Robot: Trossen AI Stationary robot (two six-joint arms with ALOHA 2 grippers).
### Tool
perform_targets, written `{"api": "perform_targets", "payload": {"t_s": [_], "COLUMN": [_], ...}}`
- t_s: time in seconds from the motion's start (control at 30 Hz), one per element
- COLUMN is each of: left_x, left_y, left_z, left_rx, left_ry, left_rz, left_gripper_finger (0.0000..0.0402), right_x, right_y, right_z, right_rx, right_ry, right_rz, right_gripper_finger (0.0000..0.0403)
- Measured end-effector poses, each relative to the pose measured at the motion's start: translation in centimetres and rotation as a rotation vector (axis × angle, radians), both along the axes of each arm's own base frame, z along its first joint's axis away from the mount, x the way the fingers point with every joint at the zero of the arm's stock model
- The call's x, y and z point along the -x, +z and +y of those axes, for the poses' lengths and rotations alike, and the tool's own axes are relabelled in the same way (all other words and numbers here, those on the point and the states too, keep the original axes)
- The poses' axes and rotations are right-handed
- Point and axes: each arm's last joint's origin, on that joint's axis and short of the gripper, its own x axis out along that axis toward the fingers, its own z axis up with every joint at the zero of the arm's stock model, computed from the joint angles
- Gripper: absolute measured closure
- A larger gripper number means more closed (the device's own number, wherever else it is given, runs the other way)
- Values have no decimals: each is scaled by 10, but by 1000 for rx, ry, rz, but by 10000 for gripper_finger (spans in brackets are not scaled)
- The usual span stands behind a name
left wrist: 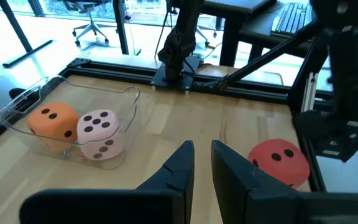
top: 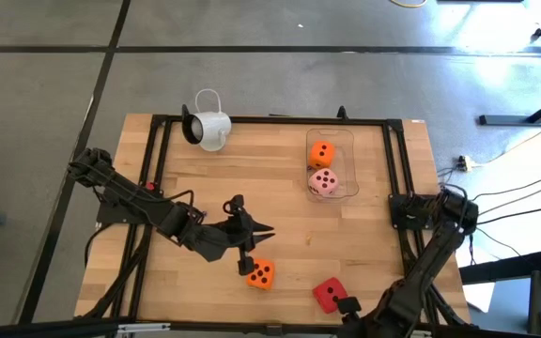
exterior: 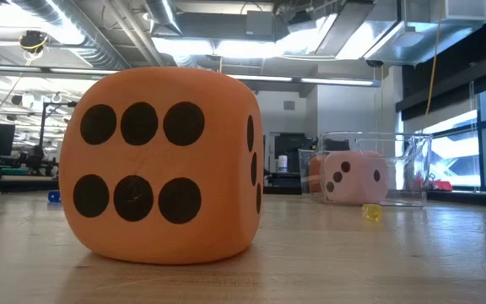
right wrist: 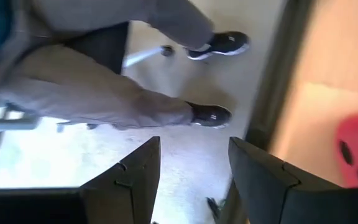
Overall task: Pick & Place Dice
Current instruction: Put the large red die into the transparent bin
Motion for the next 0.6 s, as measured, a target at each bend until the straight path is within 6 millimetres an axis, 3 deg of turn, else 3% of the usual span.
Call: {"api": "perform_targets", "payload": {"t_s": [0.3, 0.6], "left_x": [-2, -6], "left_y": [0, -1], "left_z": [1, 11], "left_rx": [44, 64], "left_ry": [-52, -50], "left_rz": [3, 16], "left_gripper_finger": [343, 326], "right_x": [-1, -3], "right_y": [-30, -35], "right_z": [-4, -18], "right_rx": [135, 271], "right_ry": [-142, -338], "right_rz": [77, 15], "right_gripper_finger": [213, 213]}}
